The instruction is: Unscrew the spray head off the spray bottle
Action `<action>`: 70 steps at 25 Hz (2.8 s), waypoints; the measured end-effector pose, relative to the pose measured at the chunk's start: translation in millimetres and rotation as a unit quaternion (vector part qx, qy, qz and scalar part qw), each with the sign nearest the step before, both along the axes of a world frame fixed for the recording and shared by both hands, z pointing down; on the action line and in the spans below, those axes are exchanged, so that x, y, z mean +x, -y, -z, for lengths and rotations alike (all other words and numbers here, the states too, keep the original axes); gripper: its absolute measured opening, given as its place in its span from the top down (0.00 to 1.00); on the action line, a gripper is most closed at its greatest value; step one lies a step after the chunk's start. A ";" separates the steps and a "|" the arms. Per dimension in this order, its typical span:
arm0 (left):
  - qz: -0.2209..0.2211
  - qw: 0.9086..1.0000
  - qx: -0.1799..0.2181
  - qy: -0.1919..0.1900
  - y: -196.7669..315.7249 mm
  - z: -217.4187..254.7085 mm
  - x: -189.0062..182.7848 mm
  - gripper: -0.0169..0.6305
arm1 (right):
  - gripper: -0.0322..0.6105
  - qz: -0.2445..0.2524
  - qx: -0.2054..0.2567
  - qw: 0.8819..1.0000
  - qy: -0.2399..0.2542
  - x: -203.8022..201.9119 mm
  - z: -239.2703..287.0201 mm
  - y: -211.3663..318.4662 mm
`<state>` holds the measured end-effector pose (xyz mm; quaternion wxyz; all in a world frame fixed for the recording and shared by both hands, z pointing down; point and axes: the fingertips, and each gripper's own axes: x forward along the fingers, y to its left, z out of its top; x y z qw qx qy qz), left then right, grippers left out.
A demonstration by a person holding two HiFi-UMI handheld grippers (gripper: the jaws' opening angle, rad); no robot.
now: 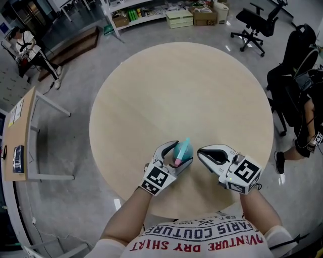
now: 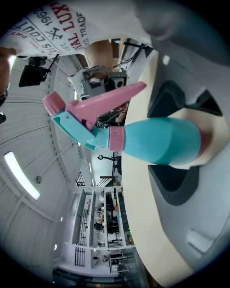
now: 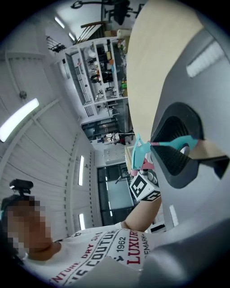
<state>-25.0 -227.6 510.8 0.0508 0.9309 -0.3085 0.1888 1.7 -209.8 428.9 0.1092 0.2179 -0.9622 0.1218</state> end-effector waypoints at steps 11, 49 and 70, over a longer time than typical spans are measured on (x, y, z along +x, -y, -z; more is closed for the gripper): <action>0.000 1.000 0.001 -0.004 2.6 -1.7 -2.8 0.47 | 0.74 0.033 0.089 0.994 -0.053 -48.5 -19.0 10.6; 0.040 0.998 0.012 -0.047 -0.3 4.4 4.0 0.47 | 0.69 0.074 0.120 0.990 -0.005 -36.1 -15.3 2.5; 0.130 0.991 0.030 -0.023 0.8 2.0 5.3 0.47 | 0.50 -0.104 0.070 0.992 -0.023 -49.9 -6.6 3.3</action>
